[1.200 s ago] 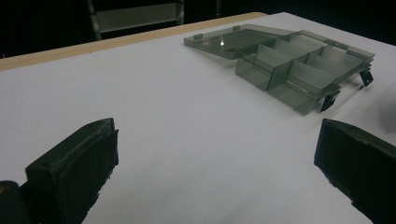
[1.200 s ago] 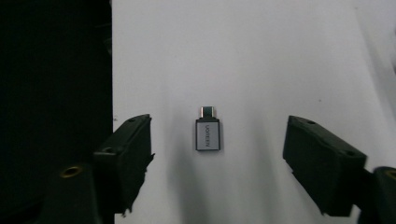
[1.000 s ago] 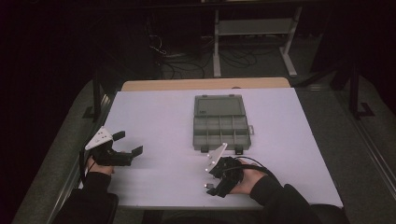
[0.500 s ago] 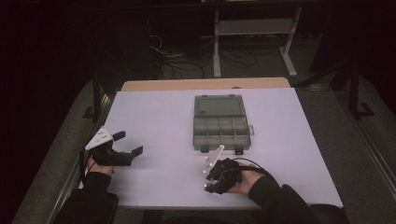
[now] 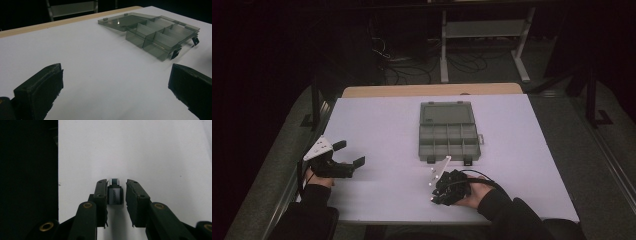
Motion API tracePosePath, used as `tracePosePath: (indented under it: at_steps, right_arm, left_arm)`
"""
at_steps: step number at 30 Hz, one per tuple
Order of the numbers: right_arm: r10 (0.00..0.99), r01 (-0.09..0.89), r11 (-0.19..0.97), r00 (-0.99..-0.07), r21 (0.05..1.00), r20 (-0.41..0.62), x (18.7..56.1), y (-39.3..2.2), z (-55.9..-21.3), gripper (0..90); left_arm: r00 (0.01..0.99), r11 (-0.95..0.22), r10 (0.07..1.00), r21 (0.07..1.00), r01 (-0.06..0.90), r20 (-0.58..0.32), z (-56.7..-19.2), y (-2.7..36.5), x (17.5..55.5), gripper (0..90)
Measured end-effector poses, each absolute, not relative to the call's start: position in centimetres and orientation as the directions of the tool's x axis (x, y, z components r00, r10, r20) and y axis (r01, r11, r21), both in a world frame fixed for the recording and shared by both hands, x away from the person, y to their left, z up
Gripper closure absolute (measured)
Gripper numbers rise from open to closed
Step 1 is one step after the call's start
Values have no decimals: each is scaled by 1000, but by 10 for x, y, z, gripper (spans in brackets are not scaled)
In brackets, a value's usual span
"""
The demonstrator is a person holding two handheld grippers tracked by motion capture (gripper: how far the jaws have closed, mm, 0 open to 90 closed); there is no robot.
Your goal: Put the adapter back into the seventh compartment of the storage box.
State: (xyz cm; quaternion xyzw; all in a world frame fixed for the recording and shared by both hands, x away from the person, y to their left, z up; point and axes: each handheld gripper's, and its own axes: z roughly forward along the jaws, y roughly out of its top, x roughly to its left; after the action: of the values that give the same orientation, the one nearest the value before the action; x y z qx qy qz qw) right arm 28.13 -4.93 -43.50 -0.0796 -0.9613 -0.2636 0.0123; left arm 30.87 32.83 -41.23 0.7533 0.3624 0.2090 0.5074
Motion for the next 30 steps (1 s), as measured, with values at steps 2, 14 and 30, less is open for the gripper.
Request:
tracePosePath:
  at_steps: [2,14,30]
  right_arm:
    - [146,158,850,-987,503,64,281,-49,-435,720]
    - [150,167,850,-986,500,74,282,-49,-435,749]
    - [158,169,836,-985,521,66,283,-52,-428,750]
  left_arm:
    - [650,-223,758,916,334,-53,-412,328,309,0]
    - [649,-220,758,917,334,-54,-412,328,309,0]
    - [649,-219,759,917,334,-55,-412,328,309,0]
